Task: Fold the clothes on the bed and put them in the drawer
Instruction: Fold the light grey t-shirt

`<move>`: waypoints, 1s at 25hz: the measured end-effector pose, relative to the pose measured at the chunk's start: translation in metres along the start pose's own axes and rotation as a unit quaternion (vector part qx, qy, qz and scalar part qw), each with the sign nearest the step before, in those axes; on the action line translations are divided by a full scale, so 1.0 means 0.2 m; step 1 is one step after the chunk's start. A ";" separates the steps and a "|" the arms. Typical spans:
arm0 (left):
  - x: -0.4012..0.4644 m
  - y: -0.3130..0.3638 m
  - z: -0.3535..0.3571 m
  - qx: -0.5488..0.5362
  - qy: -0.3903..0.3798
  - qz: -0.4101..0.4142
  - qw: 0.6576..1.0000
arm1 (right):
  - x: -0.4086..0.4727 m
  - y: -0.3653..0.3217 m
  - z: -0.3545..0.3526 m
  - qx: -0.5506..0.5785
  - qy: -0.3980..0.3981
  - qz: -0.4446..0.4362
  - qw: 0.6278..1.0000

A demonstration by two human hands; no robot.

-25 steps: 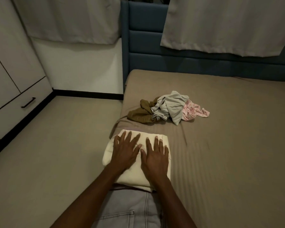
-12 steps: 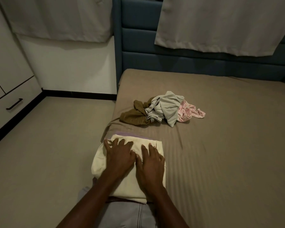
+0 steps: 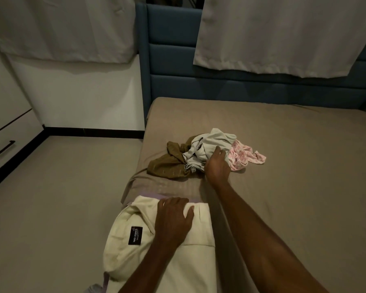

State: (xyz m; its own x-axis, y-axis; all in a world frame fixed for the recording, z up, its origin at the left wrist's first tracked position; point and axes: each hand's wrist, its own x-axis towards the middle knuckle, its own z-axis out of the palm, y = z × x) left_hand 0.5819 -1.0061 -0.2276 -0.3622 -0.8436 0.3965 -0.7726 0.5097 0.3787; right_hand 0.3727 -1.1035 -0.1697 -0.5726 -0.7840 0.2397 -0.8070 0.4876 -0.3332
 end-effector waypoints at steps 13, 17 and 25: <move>0.03 0.15 -0.10 0.068 -0.062 0.030 0.995 | -0.19 0.24 -0.22 0.414 0.011 0.176 0.893; -0.02 0.58 -0.28 -0.061 -0.177 0.026 0.982 | -0.51 0.41 -0.62 0.560 -0.034 0.183 0.807; -0.23 1.19 -0.62 -0.146 -0.116 0.023 0.982 | -1.11 0.68 -1.66 0.637 -0.011 0.090 0.765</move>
State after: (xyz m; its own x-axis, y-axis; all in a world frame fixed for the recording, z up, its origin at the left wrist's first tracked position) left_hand 0.4791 -0.8239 -0.0515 -0.5290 -0.8167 0.2308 -0.5822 0.5471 0.6014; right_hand 0.3428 -0.7364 0.0341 -0.6441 -0.7613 0.0749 0.0888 -0.1717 -0.9811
